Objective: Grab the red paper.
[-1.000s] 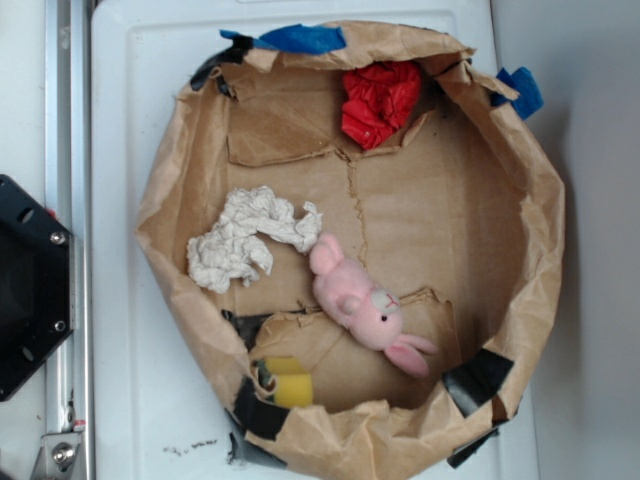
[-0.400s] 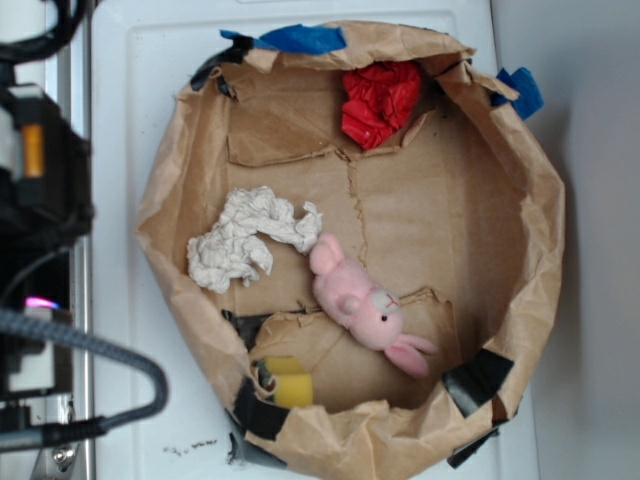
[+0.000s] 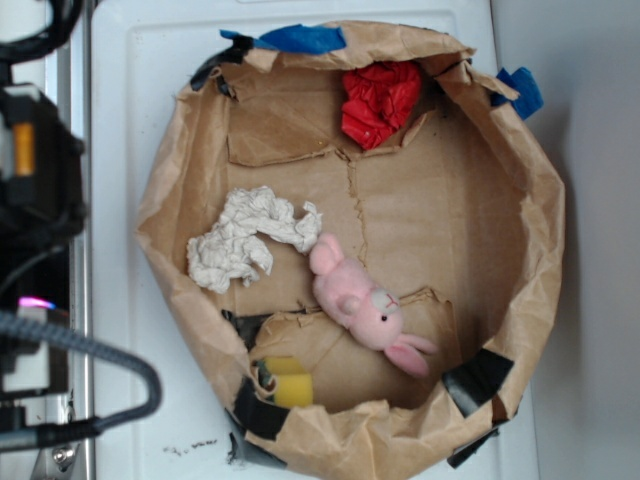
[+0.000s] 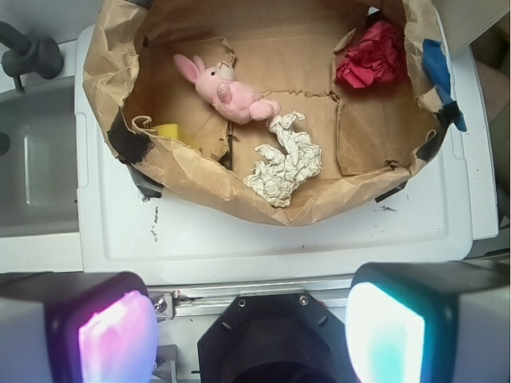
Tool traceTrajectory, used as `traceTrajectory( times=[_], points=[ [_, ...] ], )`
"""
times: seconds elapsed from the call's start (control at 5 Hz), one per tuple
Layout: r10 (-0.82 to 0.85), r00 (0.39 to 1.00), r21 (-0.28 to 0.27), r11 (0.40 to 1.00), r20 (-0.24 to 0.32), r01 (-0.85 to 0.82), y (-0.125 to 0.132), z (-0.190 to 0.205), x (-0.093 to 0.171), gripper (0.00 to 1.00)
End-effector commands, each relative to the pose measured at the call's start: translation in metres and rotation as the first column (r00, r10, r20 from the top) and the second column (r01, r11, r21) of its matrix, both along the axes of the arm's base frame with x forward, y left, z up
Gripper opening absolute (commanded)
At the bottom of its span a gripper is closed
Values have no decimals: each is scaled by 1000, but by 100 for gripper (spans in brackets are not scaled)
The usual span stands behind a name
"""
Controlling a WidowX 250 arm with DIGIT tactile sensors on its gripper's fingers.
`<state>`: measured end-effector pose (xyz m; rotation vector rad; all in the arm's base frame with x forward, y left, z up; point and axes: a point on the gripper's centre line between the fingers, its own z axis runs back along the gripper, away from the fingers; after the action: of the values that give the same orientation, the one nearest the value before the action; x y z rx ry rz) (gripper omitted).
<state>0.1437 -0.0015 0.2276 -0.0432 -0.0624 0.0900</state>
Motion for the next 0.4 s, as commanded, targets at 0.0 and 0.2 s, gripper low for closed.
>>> traceTrajectory(
  times=[0.0, 0.2],
  points=[
    [125, 992, -29, 992, 18, -124, 3, -21, 44, 100],
    [250, 960, -45, 968, 128, -247, 5, -33, 65, 100]
  ],
)
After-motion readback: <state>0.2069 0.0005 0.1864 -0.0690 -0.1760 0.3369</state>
